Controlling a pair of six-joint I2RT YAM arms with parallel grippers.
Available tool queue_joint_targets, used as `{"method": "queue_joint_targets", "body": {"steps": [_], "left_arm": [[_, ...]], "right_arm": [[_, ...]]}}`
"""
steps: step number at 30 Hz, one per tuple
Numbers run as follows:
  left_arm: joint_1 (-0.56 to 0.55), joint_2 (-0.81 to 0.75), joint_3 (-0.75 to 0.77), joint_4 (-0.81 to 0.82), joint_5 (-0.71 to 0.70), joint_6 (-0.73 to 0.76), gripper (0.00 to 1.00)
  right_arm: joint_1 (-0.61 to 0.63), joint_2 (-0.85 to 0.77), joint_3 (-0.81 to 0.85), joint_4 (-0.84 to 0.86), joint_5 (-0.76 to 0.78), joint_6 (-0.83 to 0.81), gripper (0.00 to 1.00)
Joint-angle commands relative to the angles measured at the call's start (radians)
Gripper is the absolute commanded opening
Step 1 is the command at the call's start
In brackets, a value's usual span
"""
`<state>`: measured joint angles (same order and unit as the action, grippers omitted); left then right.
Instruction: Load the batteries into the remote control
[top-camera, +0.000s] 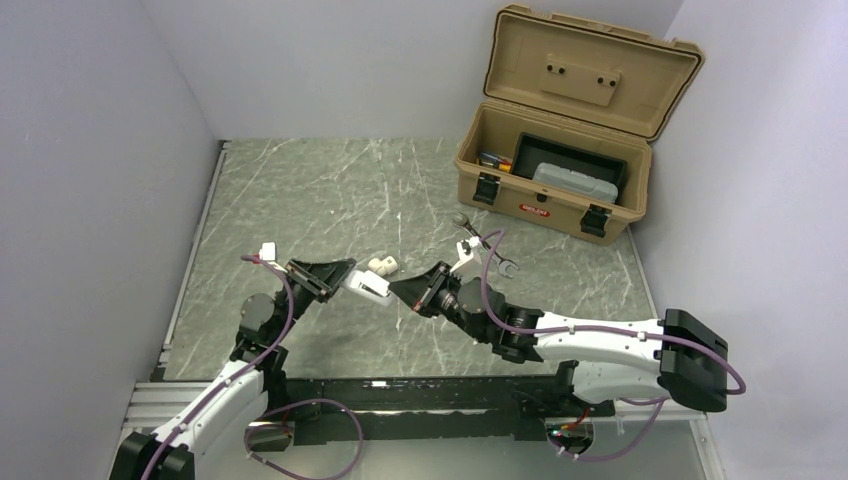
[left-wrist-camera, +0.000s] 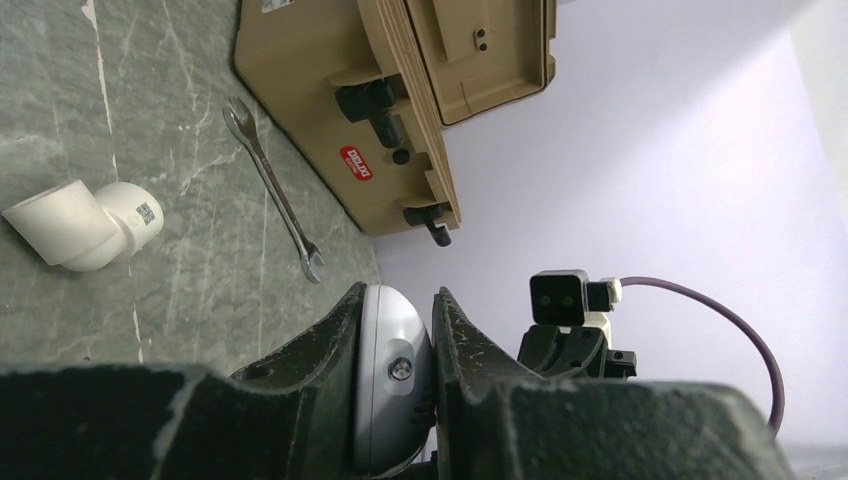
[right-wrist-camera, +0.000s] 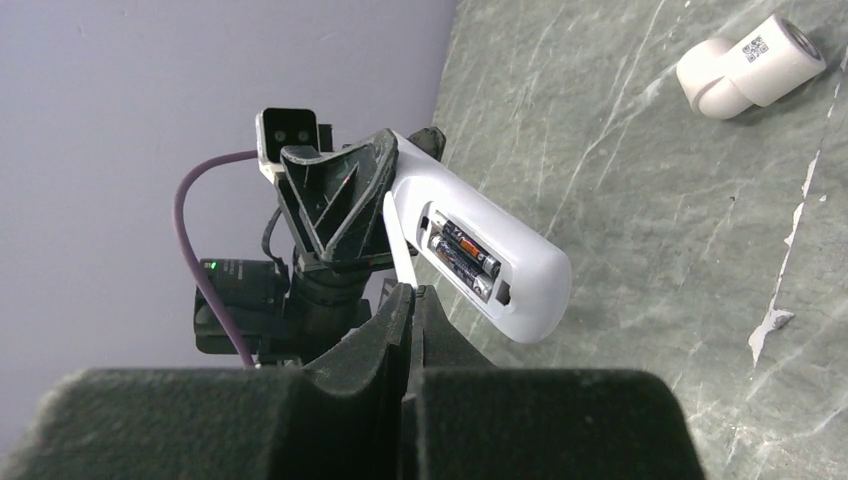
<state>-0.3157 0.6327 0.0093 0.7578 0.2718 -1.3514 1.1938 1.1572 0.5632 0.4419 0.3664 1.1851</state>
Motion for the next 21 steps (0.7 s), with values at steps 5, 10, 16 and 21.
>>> {"method": "queue_joint_targets", "body": {"steps": [5, 10, 16, 21], "left_arm": [[-0.003, -0.002, -0.107, 0.066, 0.018, -0.008, 0.00], [-0.003, -0.005, -0.107, 0.066, 0.016, -0.007, 0.00], [-0.002, -0.004, -0.109, 0.069, 0.017, -0.008, 0.00], [-0.003, -0.006, -0.112, 0.068, 0.015, -0.009, 0.00]], "right_arm": [[0.001, 0.026, 0.015, 0.035, 0.001, 0.015, 0.00], [0.002, 0.049, 0.028, 0.014, -0.015, 0.025, 0.00], [0.001, 0.068, 0.033, 0.010, -0.026, 0.035, 0.00], [0.002, 0.066, 0.031, 0.006, -0.030, 0.043, 0.00]]}}
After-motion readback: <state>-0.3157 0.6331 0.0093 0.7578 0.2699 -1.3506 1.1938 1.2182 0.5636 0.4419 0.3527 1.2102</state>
